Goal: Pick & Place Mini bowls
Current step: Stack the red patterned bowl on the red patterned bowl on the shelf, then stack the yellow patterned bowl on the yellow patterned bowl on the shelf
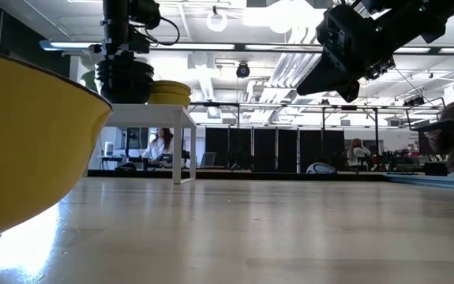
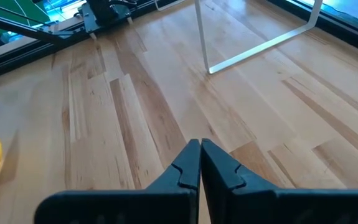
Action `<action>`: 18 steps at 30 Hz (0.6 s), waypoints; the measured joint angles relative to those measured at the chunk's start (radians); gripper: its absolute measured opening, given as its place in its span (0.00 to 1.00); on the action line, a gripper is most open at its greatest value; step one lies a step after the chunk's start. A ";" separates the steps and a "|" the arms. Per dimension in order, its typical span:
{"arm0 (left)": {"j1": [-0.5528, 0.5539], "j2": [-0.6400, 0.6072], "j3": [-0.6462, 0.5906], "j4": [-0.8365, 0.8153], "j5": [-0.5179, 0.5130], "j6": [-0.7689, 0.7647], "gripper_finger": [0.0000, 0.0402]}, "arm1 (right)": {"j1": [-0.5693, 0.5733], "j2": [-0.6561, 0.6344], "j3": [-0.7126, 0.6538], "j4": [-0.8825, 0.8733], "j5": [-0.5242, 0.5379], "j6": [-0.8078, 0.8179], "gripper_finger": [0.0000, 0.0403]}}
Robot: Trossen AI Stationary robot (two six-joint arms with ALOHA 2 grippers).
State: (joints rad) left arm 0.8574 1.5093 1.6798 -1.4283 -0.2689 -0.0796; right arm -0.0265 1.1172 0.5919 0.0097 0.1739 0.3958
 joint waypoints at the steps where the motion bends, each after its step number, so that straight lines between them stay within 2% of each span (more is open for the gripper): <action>1: 0.000 0.000 0.000 0.001 -0.007 -0.003 0.10 | 0.000 0.000 0.000 0.000 0.002 0.000 0.00; 12: 0.000 0.000 0.070 -0.006 -0.006 -0.006 0.31 | 0.000 0.000 0.000 0.000 0.003 0.000 0.00; 18: 0.000 -0.001 0.141 -0.013 -0.006 0.024 0.35 | 0.000 0.000 0.000 0.000 0.003 0.000 0.00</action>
State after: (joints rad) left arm 0.8570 1.5082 1.8209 -1.4409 -0.2744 -0.0553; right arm -0.0265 1.1168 0.5919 0.0097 0.1772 0.3958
